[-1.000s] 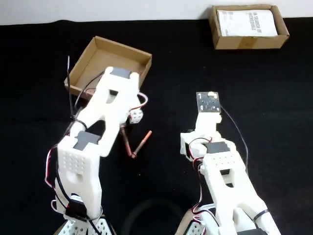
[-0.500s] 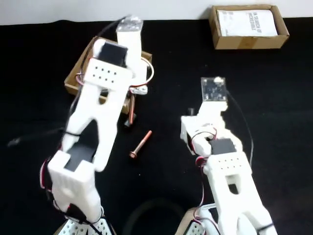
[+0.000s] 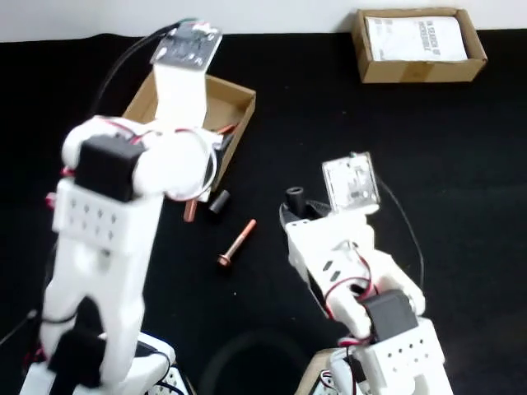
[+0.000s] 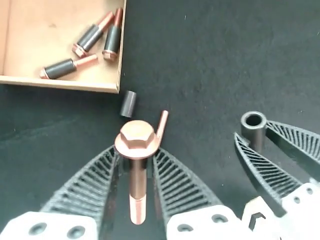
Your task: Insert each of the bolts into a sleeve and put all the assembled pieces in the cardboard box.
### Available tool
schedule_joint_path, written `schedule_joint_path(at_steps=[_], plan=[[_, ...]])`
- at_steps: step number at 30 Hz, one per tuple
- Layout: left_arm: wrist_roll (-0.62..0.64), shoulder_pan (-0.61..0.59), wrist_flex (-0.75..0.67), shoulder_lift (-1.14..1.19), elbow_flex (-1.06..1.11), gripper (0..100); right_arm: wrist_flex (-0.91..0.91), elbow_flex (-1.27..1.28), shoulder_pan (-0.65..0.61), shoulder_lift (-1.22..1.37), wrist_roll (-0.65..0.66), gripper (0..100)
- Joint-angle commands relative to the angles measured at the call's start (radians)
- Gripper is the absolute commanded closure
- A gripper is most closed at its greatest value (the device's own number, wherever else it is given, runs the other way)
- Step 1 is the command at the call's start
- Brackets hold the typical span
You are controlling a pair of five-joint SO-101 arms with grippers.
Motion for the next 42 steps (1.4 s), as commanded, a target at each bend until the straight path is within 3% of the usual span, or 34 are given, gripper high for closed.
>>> schedule_joint_path(at_steps=[1, 5, 10, 14, 17, 25, 33, 42], plan=[[-0.028, 0.010, -0.115, -0.127, 0.156, 99, 0.008, 0.067, -0.031, -0.068, 0.012, 99.2], [-0.135, 0.025, -0.235, -0.214, 0.380, 99, 0.005, 0.217, -0.079, -0.137, 0.014, 99.2], [-0.121, 0.054, -0.404, -0.269, 0.575, 99, -0.159, 0.424, -0.084, -0.272, 0.101, 99.2], [0.104, 0.088, -0.664, -0.277, 0.716, 99, -0.441, 0.607, -0.054, -0.383, 0.109, 99.2], [0.270, 0.094, -0.802, -0.275, 0.751, 99, -0.515, 0.679, -0.053, -0.441, 0.109, 99.2], [0.301, 0.099, -1.165, -0.280, 0.908, 99, -0.515, 0.710, -0.051, -0.509, 0.106, 99.2], [0.301, 0.206, -1.152, -0.409, 0.920, 99, -0.515, 0.707, -0.051, -0.510, 0.106, 99.2], [0.299, 0.211, -1.076, -0.498, 0.921, 99, -0.515, 0.700, -0.051, -0.510, 0.106, 99.2]])
